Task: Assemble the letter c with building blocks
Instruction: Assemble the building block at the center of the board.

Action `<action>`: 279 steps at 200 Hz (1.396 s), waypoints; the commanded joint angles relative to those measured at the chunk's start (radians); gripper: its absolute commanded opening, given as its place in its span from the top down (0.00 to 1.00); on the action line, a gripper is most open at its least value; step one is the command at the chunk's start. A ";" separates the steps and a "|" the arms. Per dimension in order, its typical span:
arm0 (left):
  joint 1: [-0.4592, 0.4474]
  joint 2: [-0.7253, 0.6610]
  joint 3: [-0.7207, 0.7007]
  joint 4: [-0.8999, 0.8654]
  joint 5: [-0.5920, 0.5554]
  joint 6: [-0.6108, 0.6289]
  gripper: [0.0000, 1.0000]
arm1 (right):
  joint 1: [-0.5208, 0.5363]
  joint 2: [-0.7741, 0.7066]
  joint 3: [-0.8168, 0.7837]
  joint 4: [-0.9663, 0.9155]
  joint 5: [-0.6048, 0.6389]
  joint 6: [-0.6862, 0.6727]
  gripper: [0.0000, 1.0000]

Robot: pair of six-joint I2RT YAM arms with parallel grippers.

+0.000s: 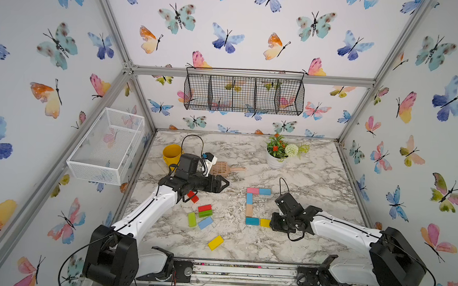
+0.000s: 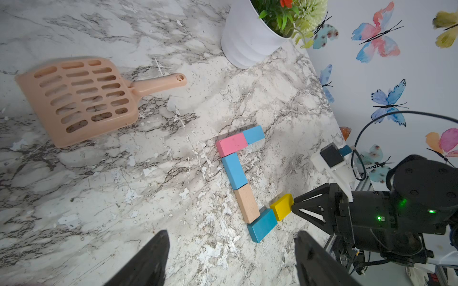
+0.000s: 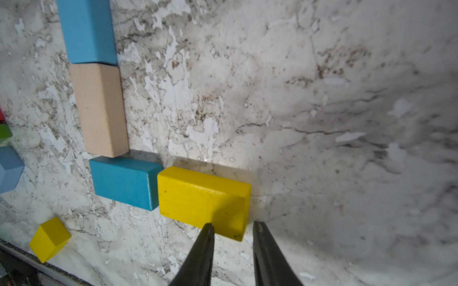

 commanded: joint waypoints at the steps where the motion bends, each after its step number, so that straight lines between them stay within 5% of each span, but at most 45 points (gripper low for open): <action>1: 0.006 -0.019 -0.010 0.011 0.020 -0.003 0.20 | -0.006 -0.003 -0.011 0.017 -0.014 0.011 0.69; 176: 0.007 -0.017 -0.012 0.011 0.022 -0.004 0.20 | -0.017 0.008 -0.019 0.082 -0.026 0.009 0.69; 279: 0.007 -0.023 -0.027 0.008 -0.018 0.000 0.19 | -0.018 -0.024 0.189 -0.157 0.097 -0.136 0.57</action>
